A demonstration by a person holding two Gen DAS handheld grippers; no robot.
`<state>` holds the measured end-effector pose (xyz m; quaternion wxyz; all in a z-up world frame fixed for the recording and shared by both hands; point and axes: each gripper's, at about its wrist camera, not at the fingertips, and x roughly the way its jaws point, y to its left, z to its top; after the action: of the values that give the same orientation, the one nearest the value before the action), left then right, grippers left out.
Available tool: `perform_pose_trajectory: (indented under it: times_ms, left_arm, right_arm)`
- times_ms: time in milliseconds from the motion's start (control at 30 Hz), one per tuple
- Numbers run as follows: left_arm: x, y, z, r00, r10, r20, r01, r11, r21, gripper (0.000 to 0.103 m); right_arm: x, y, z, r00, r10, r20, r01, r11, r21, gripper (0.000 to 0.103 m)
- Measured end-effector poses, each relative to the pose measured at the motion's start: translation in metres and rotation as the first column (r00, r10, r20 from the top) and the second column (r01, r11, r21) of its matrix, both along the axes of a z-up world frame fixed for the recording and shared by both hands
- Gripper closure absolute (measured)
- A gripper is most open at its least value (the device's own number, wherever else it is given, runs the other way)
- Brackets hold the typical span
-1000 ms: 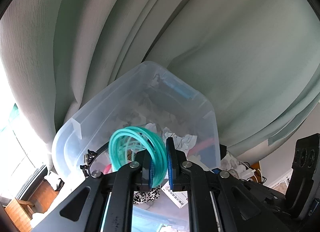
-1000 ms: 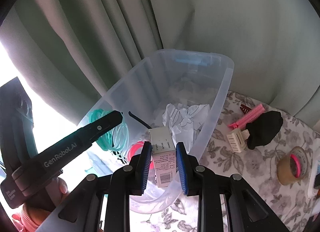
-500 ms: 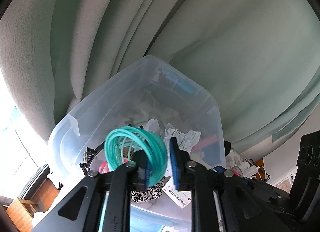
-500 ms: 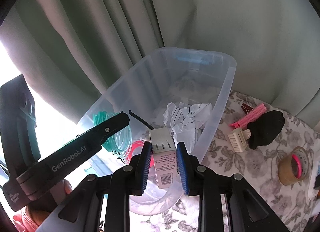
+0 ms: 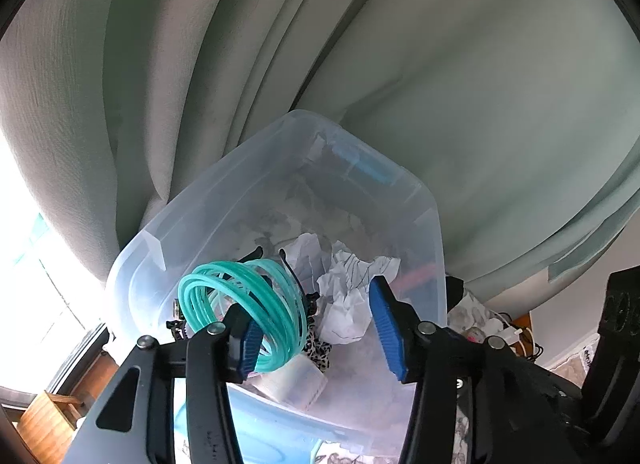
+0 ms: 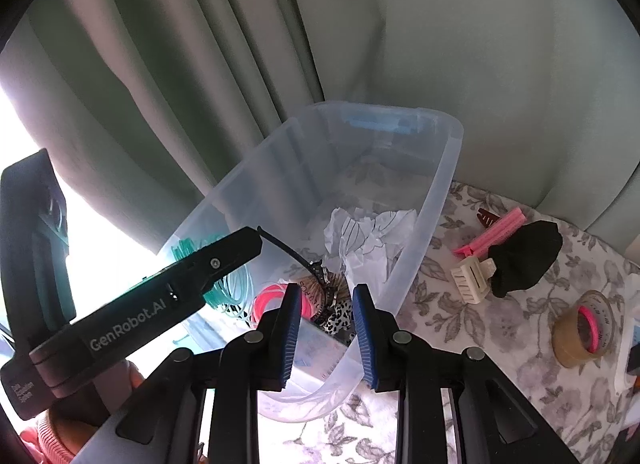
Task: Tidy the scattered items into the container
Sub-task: 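Open left tool dropping the teal bangles while right tool releases the white box into the box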
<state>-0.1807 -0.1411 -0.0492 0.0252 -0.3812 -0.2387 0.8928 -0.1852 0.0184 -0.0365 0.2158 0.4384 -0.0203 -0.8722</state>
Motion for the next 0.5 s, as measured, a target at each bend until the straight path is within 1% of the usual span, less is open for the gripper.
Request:
perform_pose_trajectory:
  times_ms: [300,500]
  left_arm:
    - [-0.001,0.01,-0.003,0.998,-0.002,0.065,0.004,1.0,-0.025,0.048]
    - [0.006,0.007,-0.004,0.995,0.024,0.1,-0.02,0.999,-0.042,0.047]
  right_arm:
    - [0.006,0.011,0.008,1.0,-0.012,-0.011,0.012,1.0,-0.026,0.073]
    - [0.011,0.019,0.013,1.0,-0.021,-0.017,0.02,0.999,-0.044,0.073]
